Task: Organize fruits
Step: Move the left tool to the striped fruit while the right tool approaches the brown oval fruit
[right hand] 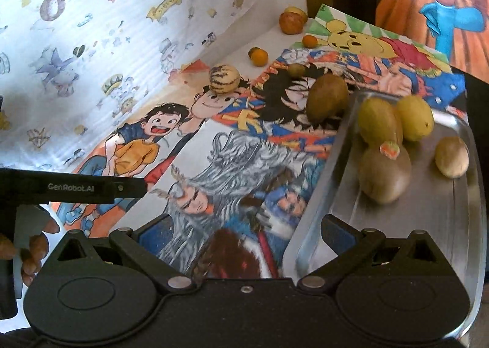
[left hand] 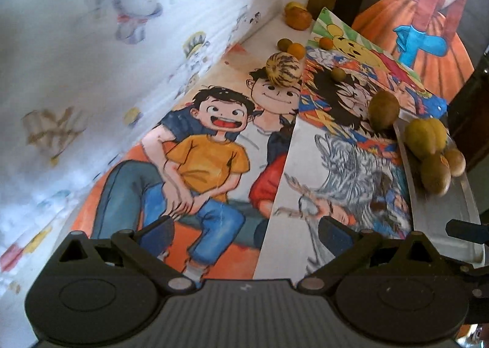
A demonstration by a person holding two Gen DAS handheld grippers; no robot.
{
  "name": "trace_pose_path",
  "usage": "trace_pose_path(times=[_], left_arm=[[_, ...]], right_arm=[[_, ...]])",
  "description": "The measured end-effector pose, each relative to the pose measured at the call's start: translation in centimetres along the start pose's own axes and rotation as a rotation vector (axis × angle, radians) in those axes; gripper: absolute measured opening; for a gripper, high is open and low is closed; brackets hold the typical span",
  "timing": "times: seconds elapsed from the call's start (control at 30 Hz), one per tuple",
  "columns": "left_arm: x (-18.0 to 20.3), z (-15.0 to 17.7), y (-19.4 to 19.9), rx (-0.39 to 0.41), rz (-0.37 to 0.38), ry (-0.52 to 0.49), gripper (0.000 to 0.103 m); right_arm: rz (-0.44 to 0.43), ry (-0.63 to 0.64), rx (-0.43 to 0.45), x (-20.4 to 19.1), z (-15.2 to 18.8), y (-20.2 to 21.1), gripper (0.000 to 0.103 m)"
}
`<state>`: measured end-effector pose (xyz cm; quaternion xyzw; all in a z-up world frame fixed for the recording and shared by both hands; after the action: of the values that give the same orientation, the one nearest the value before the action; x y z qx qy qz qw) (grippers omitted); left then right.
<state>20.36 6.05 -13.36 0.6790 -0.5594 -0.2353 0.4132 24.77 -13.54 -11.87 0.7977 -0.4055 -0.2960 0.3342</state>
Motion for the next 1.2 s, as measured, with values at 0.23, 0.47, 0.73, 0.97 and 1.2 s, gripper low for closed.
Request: trace_pose_path(times=[0.23, 0.47, 0.73, 0.97, 1.2], left_arm=[[1.1, -2.4, -2.1, -0.004, -0.005, 0.036, 0.102], [2.1, -5.1, -4.4, 0.007, -0.012, 0.060, 0.102], [3.4, -8.1, -7.2, 0.023, -0.024, 0.069, 0.102], [4.4, -11.2, -9.6, 0.046, -0.040, 0.056, 0.102], [4.9, -13.9, -11.8, 0.065, -0.069, 0.034, 0.102]], right_arm=[[-0.003, 0.052, 0.004, 1.7, -2.2, -1.5, 0.102], [-0.002, 0.123, 0.002, 3.2, -4.1, -3.0, 0.102], [0.007, 0.218, 0.022, 5.3, -7.2, -4.9, 0.102], [0.016, 0.279, 0.020, 7.0, -10.1, -7.4, 0.102], [0.017, 0.337, 0.005, 7.7, -12.0, -9.7, 0.102]])
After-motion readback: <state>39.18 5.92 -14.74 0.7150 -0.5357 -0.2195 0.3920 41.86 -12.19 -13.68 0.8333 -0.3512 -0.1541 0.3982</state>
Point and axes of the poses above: each gripper's, at about its wrist camera, not at the fingertips, and y roughly against the way its jaws point, x to its right, z to its underside, the point moved 10 cm from there along -y, roughly the way its jaws point, and after that the axes turned 2 degrees about -y, right-handed, at the moved point
